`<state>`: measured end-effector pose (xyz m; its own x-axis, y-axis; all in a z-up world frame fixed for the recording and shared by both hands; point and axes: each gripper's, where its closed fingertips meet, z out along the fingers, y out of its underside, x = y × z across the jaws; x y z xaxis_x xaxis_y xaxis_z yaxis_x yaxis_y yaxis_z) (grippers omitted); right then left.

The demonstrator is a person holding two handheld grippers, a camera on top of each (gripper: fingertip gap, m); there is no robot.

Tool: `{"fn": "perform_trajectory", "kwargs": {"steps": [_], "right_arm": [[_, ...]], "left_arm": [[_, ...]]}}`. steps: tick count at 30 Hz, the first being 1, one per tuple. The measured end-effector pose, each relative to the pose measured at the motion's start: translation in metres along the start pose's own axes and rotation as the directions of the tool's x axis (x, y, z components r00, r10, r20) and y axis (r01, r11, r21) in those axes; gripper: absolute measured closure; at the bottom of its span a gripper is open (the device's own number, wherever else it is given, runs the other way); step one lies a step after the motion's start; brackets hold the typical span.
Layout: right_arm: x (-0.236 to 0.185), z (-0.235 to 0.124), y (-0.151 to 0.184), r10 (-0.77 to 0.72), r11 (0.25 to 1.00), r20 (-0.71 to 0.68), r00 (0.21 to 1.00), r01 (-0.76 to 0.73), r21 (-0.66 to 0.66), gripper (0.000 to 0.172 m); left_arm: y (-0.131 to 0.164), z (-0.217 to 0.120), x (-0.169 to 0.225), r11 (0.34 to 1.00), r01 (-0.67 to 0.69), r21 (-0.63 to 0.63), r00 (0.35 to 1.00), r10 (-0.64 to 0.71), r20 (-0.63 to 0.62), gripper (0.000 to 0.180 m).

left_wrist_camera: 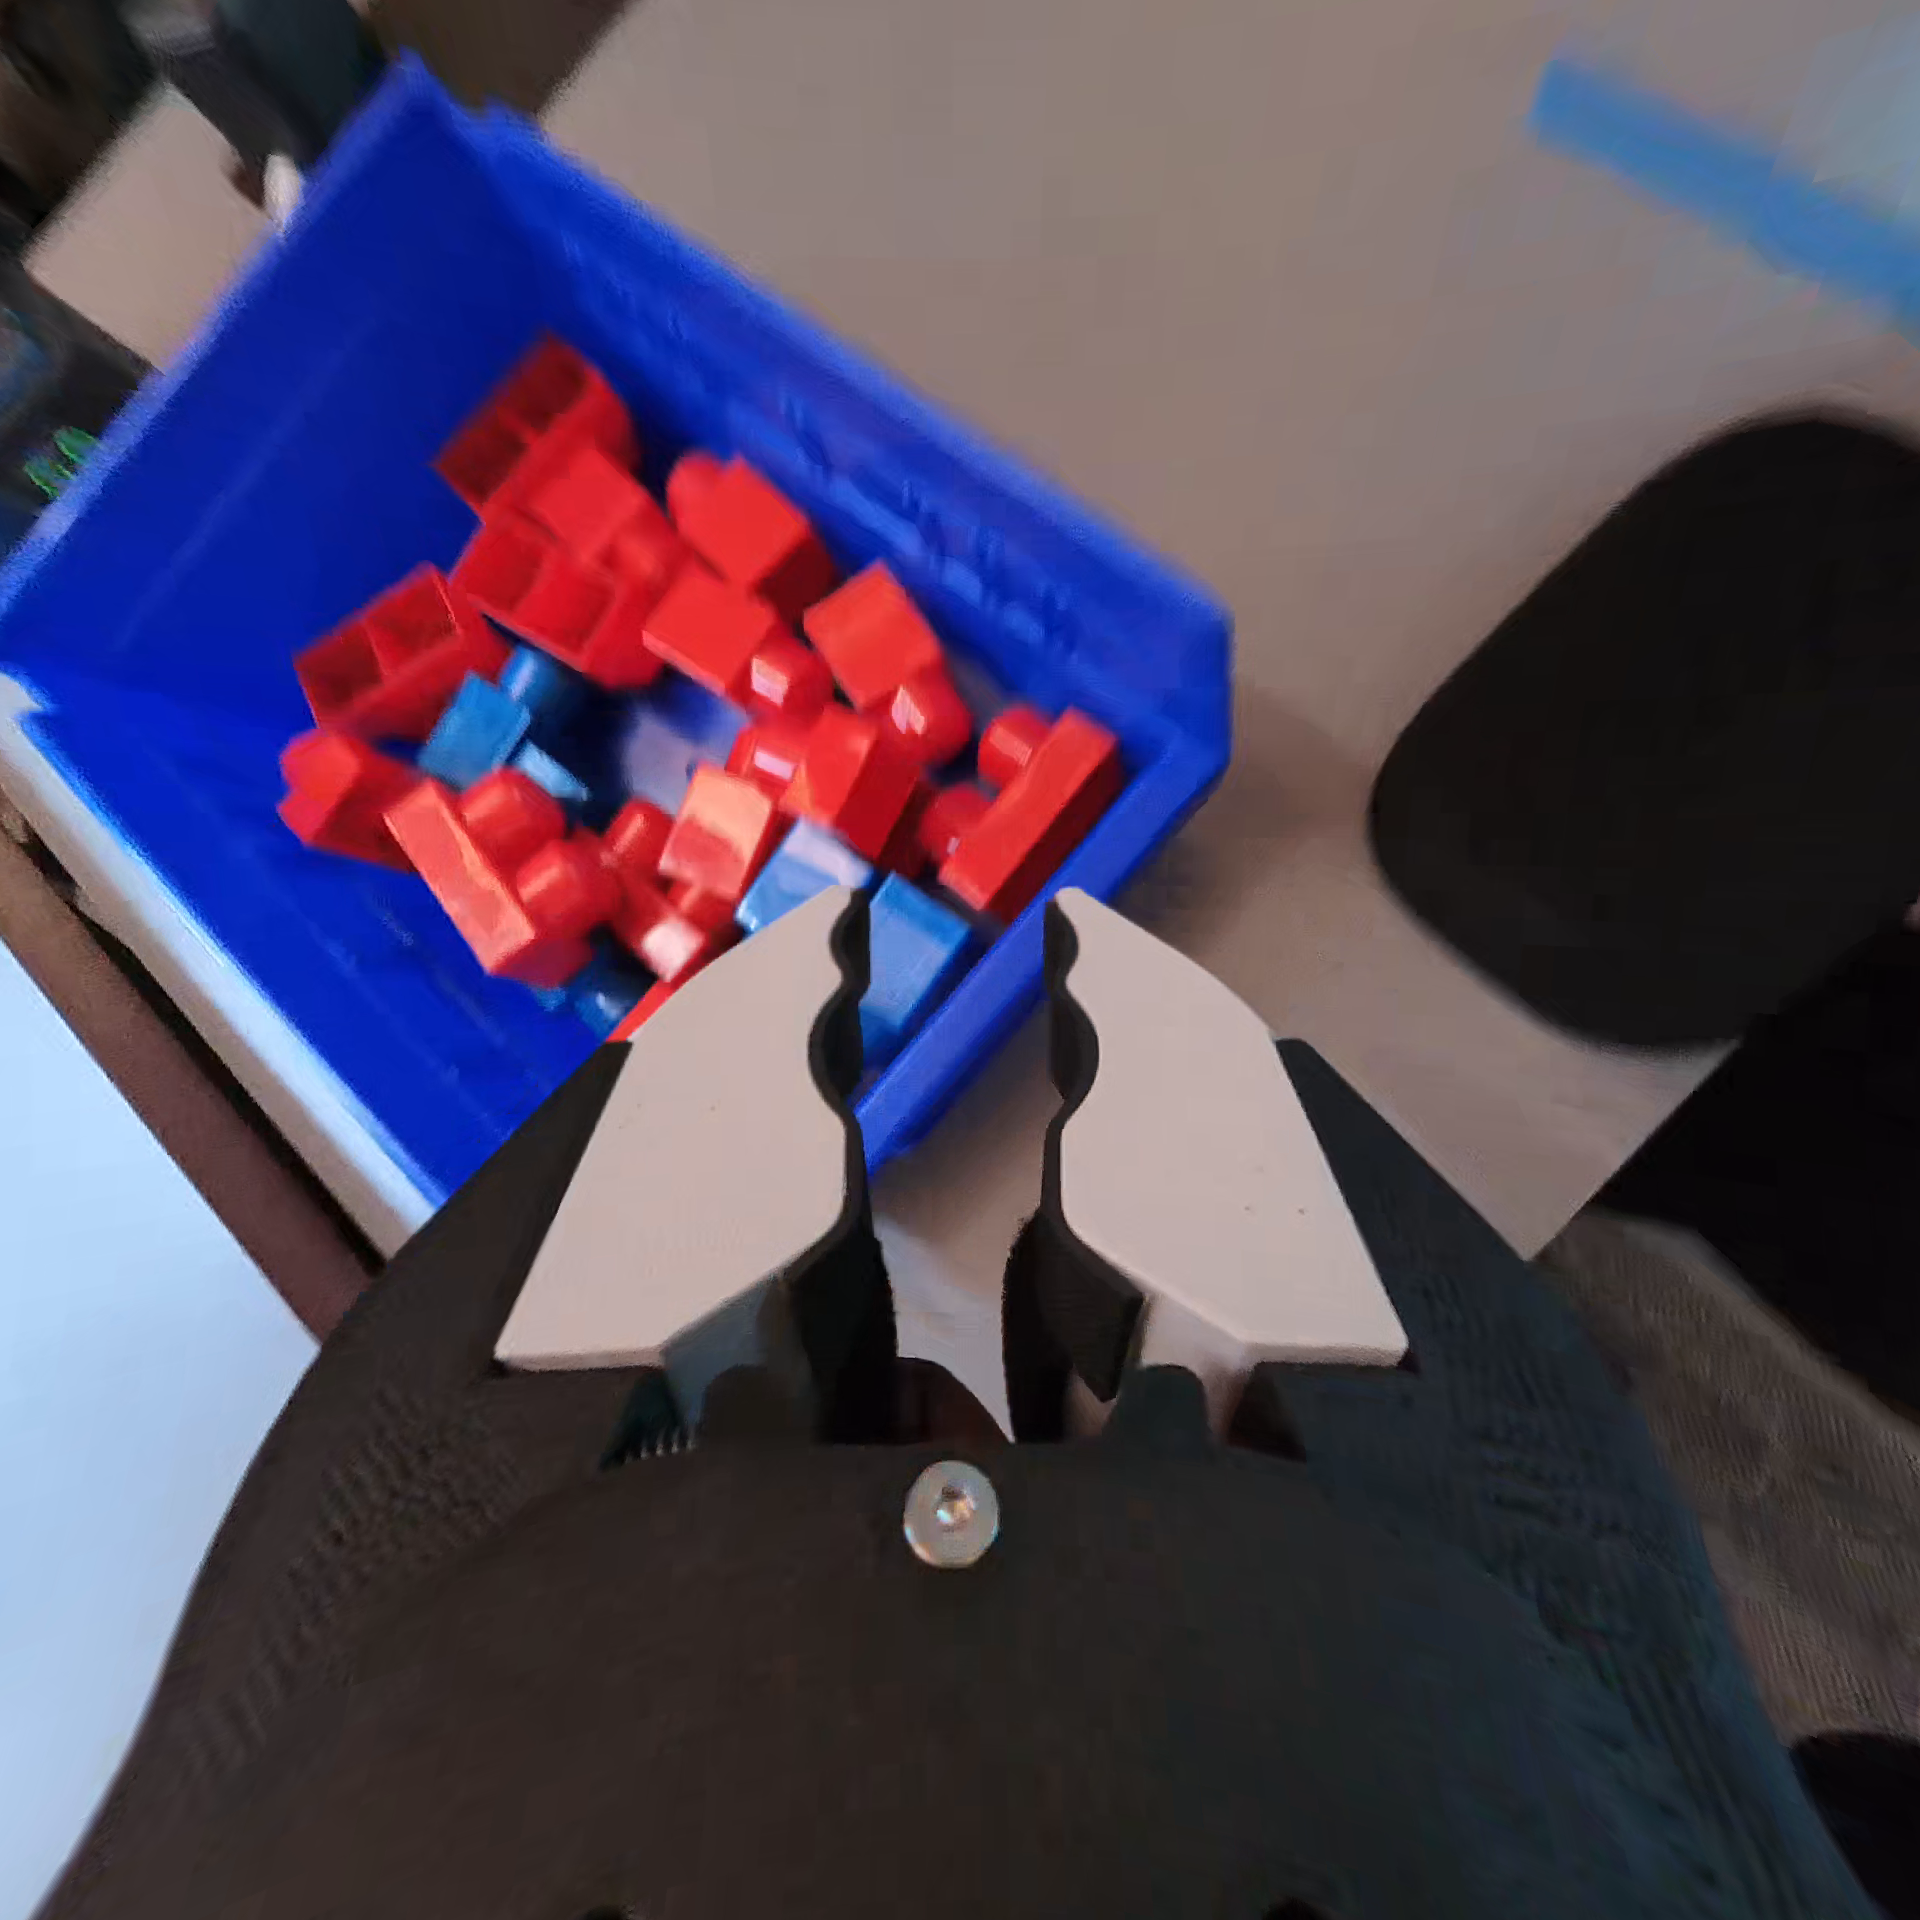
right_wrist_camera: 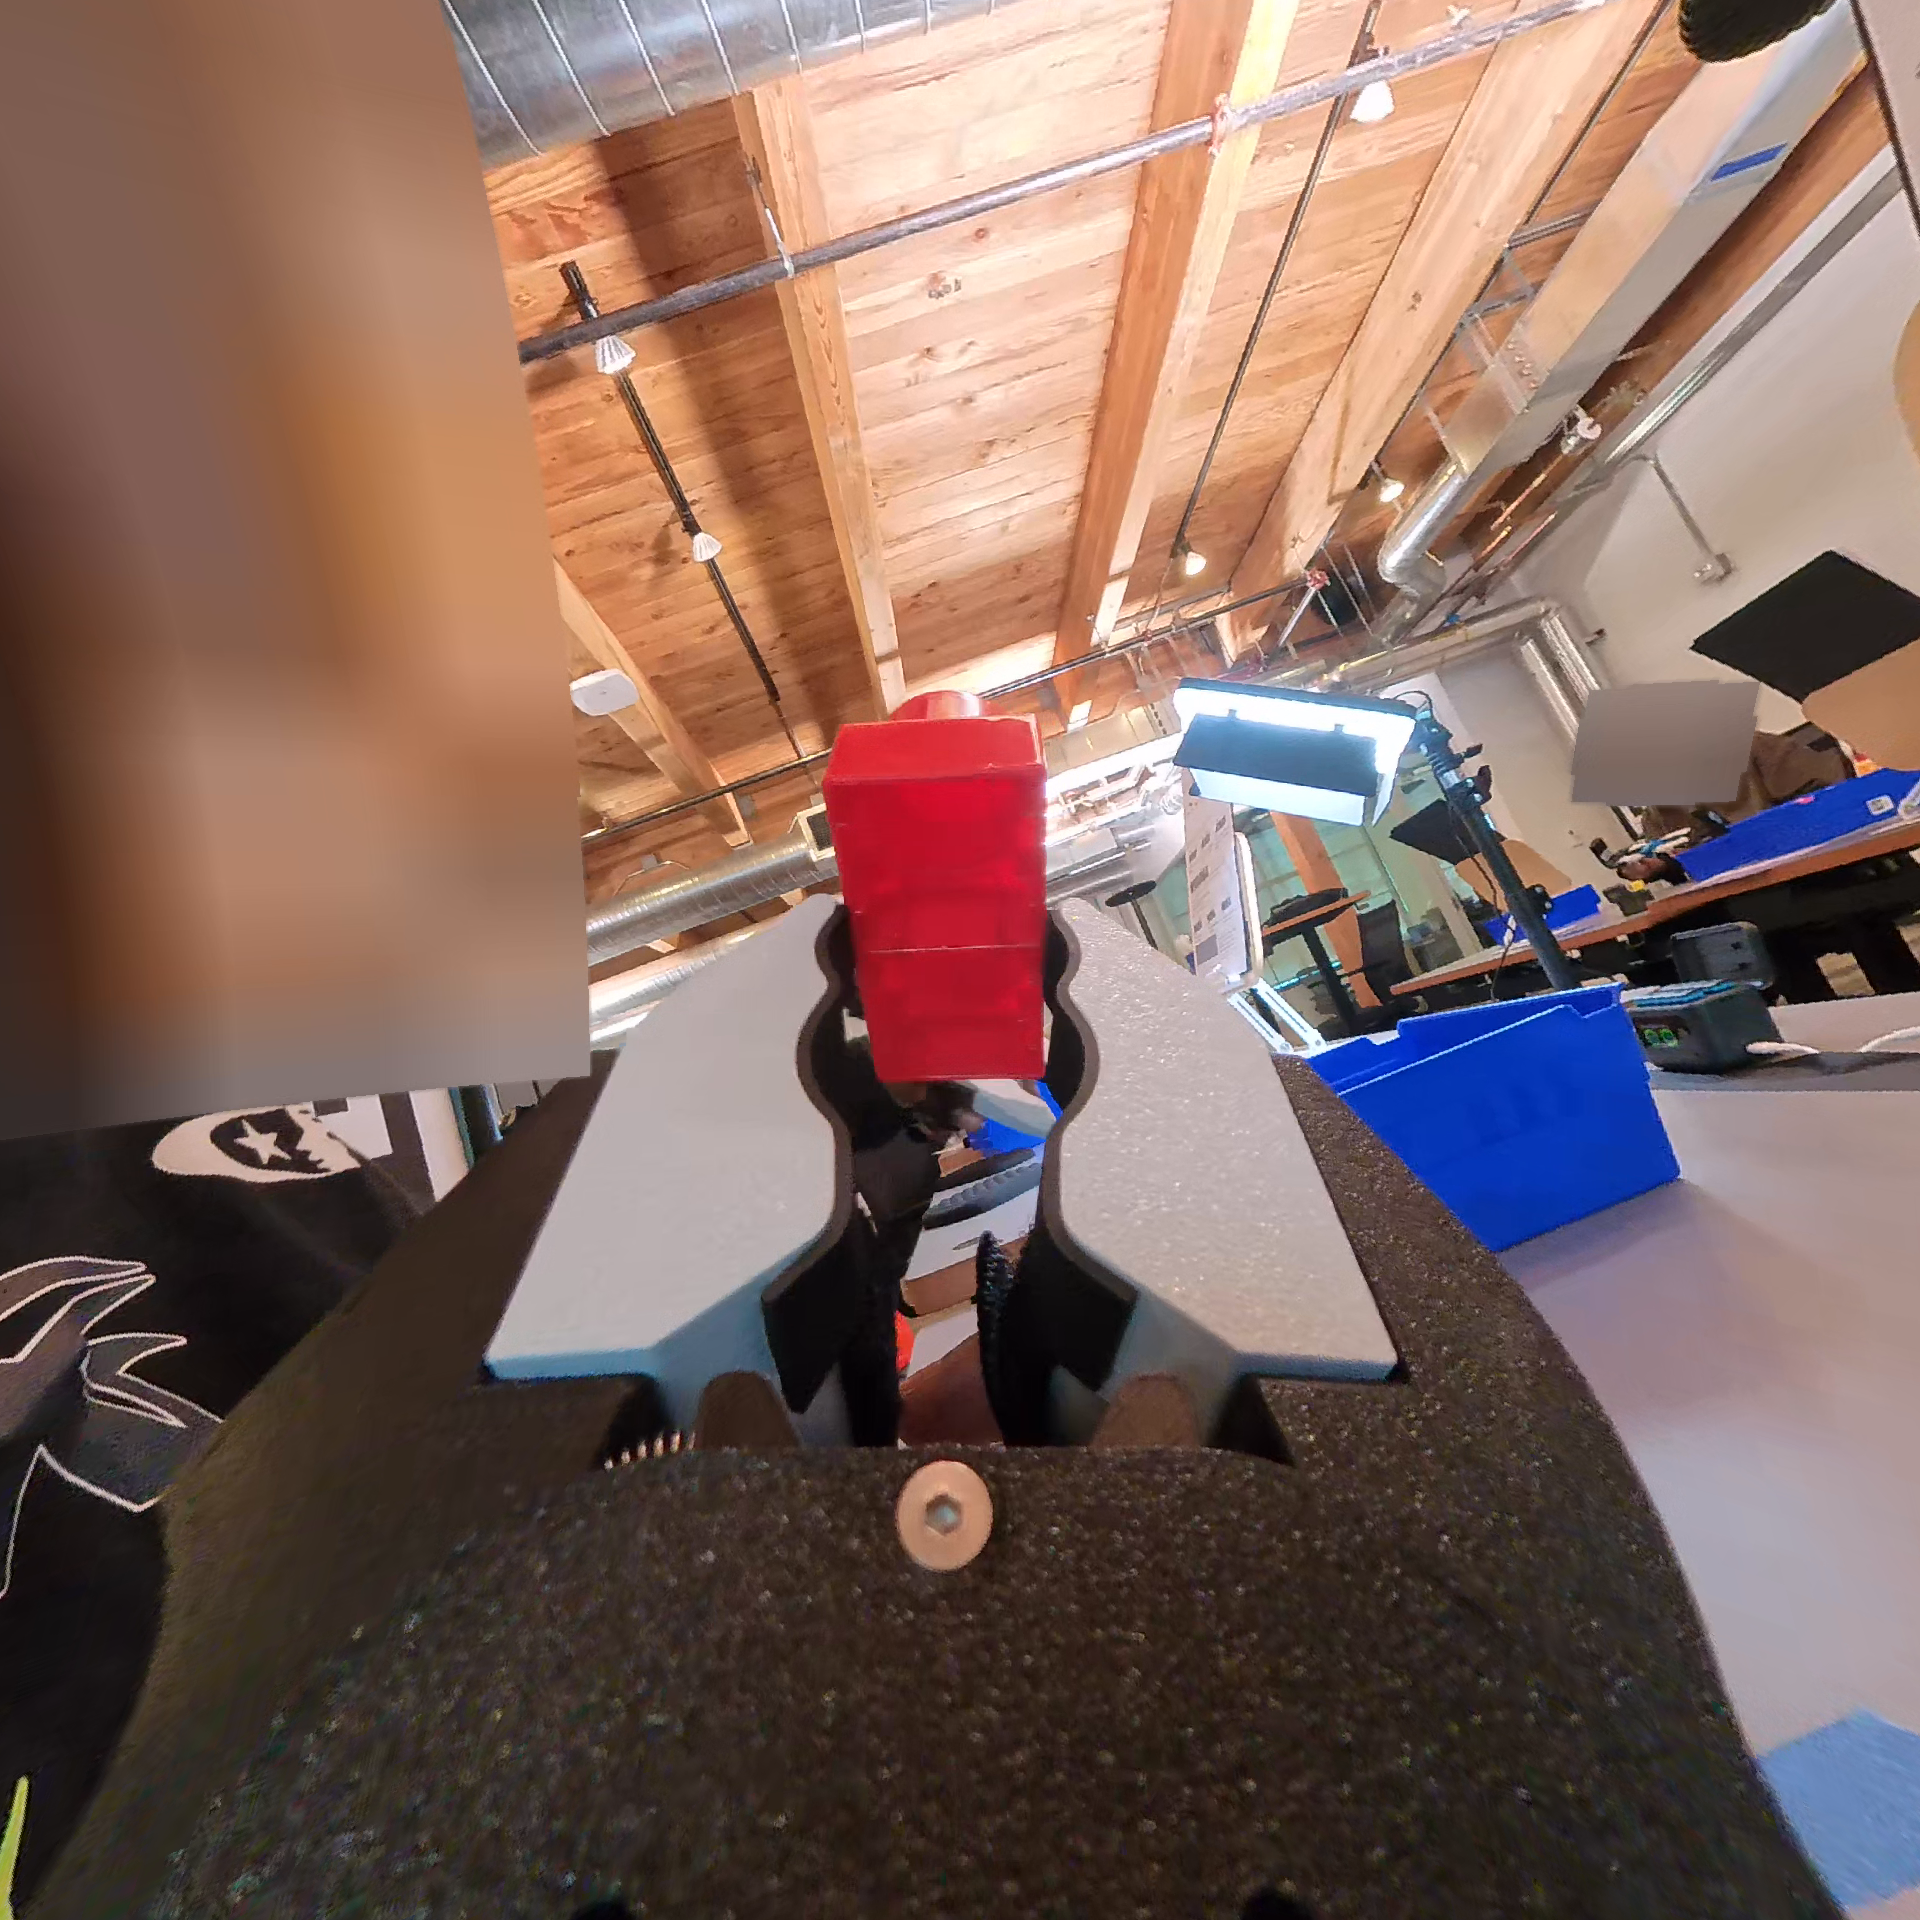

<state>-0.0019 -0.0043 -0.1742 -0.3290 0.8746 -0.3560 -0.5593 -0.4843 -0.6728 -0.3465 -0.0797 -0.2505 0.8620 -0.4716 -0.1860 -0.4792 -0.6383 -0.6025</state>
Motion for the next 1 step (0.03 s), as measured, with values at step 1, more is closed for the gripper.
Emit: {"fn": "perform_trajectory", "kwargs": {"steps": [1], "right_arm": [[-0.0006,-0.0001,0.0000,0.002,1.000,0.004,1.000,-0.002,-0.001,0.136]], "left_arm": [[0.0136,0.0064,-0.0076,0.998,-0.031,-0.051,0.999,0.030,-0.021,0.150]]}}
